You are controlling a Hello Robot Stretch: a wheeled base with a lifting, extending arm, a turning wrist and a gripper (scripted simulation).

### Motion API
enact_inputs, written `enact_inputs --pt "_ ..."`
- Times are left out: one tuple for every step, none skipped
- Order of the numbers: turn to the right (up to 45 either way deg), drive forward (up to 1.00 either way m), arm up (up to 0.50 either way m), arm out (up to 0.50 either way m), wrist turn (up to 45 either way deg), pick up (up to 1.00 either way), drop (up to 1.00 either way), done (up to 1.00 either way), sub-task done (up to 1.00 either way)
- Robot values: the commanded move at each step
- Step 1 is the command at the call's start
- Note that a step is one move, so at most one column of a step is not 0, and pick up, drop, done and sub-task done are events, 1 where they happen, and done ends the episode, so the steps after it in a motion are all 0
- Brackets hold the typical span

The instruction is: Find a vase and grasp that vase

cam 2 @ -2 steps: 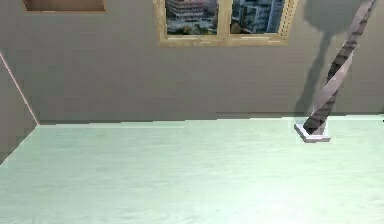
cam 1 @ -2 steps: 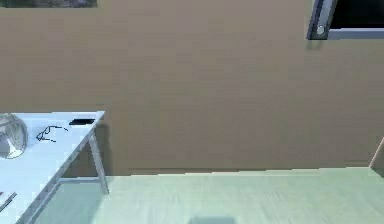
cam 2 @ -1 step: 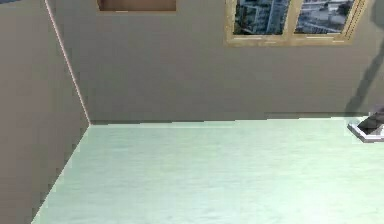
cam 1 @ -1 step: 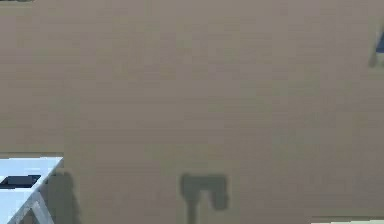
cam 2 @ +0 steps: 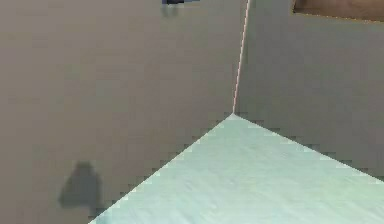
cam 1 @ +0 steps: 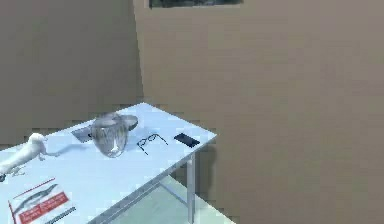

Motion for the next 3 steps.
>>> enact_inputs --pt "-45.0 0.0 0.0 0.0 0.0 0.0 0.0 0.0 0.0" --pt "-45.0 0.0 0.0 0.0 0.0 0.0 0.0 0.0 0.0" --pt "-21.0 0.0 0.0 0.0 0.0 0.0 0.0 0.0 0.0"
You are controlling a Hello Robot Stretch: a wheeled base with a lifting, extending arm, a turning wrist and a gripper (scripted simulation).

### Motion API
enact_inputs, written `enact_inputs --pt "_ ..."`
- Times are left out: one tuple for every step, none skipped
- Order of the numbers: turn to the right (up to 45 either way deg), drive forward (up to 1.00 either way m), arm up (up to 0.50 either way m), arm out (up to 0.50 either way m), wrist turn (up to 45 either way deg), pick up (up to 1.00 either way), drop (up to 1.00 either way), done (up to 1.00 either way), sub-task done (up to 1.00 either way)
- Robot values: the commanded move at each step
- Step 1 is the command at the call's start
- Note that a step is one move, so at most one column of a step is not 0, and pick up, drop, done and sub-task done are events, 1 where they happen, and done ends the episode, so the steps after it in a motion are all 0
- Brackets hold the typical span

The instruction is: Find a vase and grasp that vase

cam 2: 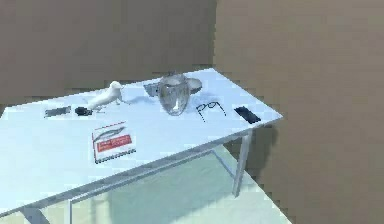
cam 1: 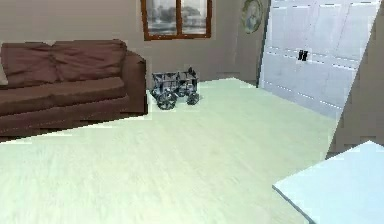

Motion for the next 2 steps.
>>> enact_inputs --pt "45.0 0.0 0.0 0.0 0.0 0.0 0.0 0.0 0.0" --pt "45.0 0.0 0.0 0.0 0.0 0.0 0.0 0.0 0.0"
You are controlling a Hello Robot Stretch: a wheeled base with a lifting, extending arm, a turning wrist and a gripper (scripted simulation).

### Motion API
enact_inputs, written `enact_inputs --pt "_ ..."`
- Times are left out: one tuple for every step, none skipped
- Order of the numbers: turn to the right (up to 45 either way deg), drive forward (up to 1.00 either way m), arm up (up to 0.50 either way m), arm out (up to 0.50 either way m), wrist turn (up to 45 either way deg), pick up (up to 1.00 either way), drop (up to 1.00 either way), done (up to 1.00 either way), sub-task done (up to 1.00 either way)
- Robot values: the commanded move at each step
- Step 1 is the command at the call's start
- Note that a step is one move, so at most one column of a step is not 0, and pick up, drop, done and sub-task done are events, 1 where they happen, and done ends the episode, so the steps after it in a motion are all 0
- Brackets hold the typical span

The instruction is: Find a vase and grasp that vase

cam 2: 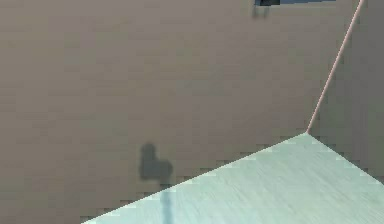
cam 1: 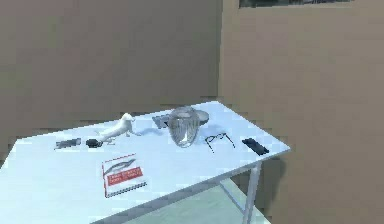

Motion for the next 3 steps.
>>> enact_inputs --pt "6.0 0.0 0.0 0.0 0.0 0.0 0.0 0.0 0.0" --pt "0.0 0.35 0.0 0.0 0.0 0.0 0.0 0.0 0.0" --pt "-45.0 0.0 0.0 0.0 0.0 0.0 0.0 0.0 0.0"
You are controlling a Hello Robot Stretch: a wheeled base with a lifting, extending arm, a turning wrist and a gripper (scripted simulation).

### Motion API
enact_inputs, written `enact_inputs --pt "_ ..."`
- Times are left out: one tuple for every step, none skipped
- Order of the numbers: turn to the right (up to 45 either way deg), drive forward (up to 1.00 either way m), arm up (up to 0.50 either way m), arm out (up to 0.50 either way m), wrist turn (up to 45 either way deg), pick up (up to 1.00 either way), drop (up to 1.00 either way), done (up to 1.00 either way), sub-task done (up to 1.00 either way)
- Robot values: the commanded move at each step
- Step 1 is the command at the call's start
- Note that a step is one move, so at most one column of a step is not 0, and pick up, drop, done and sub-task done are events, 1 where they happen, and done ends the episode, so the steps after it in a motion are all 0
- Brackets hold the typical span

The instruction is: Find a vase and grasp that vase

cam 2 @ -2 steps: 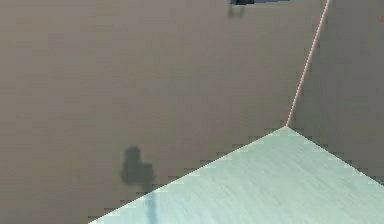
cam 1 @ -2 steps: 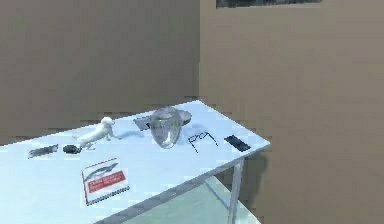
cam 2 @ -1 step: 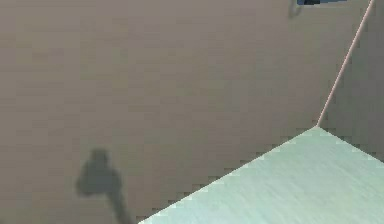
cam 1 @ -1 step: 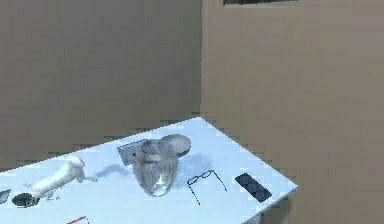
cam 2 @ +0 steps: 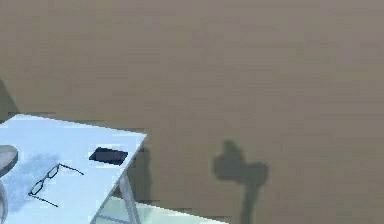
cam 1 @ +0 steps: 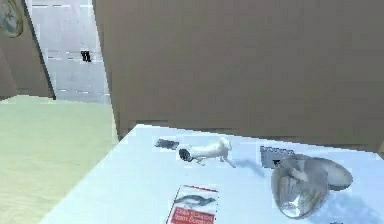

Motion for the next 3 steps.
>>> enact_inputs --pt "-45.0 0.0 0.0 0.0 0.0 0.0 0.0 0.0 0.0" --pt "-9.0 0.0 0.0 0.0 0.0 0.0 0.0 0.0 0.0" --pt "0.0 0.0 0.5 0.0 0.0 0.0 0.0 0.0 0.0"
